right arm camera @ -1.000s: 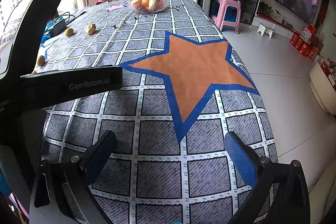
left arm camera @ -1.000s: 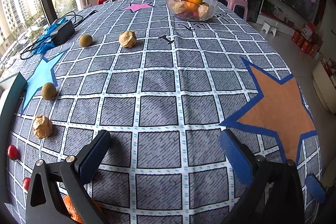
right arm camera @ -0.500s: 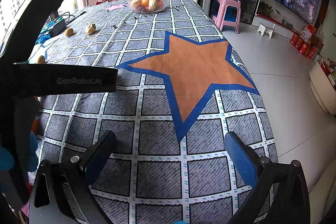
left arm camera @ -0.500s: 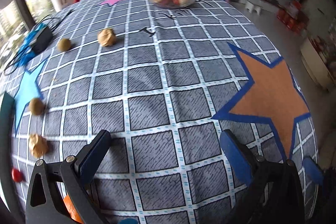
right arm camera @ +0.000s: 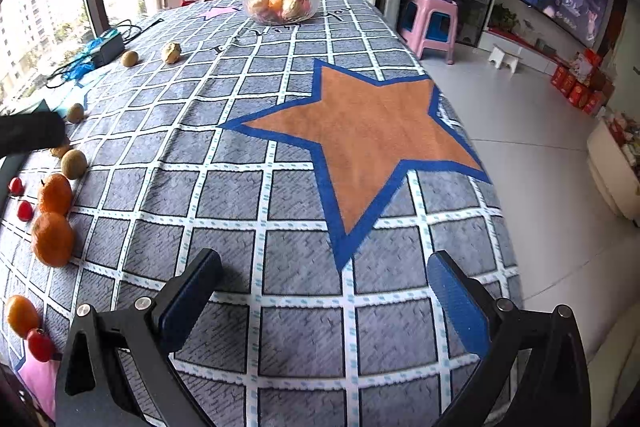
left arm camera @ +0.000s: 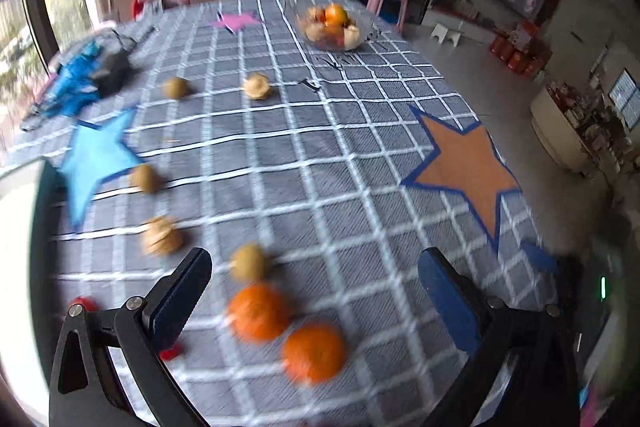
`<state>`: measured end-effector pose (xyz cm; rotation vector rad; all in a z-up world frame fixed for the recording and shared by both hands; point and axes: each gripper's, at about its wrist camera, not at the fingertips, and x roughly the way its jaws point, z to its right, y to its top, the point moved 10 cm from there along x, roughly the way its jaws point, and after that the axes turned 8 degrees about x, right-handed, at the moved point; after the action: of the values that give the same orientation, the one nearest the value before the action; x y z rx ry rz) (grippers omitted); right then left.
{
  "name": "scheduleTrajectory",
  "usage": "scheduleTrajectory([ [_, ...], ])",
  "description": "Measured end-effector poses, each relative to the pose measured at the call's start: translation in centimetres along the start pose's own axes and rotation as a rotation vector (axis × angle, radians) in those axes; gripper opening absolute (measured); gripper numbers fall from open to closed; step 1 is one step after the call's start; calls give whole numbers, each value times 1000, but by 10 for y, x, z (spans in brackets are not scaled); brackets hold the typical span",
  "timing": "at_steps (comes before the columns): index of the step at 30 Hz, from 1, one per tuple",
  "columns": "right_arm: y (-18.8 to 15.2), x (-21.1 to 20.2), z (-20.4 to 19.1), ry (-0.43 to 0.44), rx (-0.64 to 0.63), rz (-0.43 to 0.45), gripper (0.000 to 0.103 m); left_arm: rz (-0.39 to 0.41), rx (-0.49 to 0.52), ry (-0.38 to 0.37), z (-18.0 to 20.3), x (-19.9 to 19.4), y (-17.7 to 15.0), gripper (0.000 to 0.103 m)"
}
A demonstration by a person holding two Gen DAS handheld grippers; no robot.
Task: Organize fruits
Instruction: 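Move both tools toward the row of oranges and red tomatoes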
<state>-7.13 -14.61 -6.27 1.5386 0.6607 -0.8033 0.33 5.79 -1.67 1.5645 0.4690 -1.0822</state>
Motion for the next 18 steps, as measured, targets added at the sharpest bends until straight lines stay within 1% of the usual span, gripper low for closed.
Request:
scheduleTrajectory([
  [3, -7, -18, -18, 76, -13, 30, 103, 25, 39, 38, -14, -20, -31, 103],
  [4, -11, -26, -27, 98, -26, 44, 103, 23, 38, 51, -20, -22, -45, 103],
  [6, -20, -41, -45, 131, -67, 68, 103, 4, 23, 53, -28, -23, -69, 103],
  [9, -39, -55, -69, 155, -149, 76, 103, -15, -11, 63, -41, -22, -104, 103],
  [11, -52, -60, -82, 153, -203, 76, 103, 43, -56, 32, -48, -32, -113, 103],
  [14, -67, -59, -94, 145, -251, 60, 103, 42, -77, 76, -62, -32, -123, 103],
  [16, -73, -54, -96, 148, -252, 40, 103, 3, -97, 76, -69, -20, -132, 103],
  [17, -75, -52, -95, 159, -235, 38, 103, 34, -79, 111, -71, -22, -130, 103],
  [18, -73, -50, -94, 170, -219, 32, 103, 23, -72, 120, -72, -19, -132, 103],
])
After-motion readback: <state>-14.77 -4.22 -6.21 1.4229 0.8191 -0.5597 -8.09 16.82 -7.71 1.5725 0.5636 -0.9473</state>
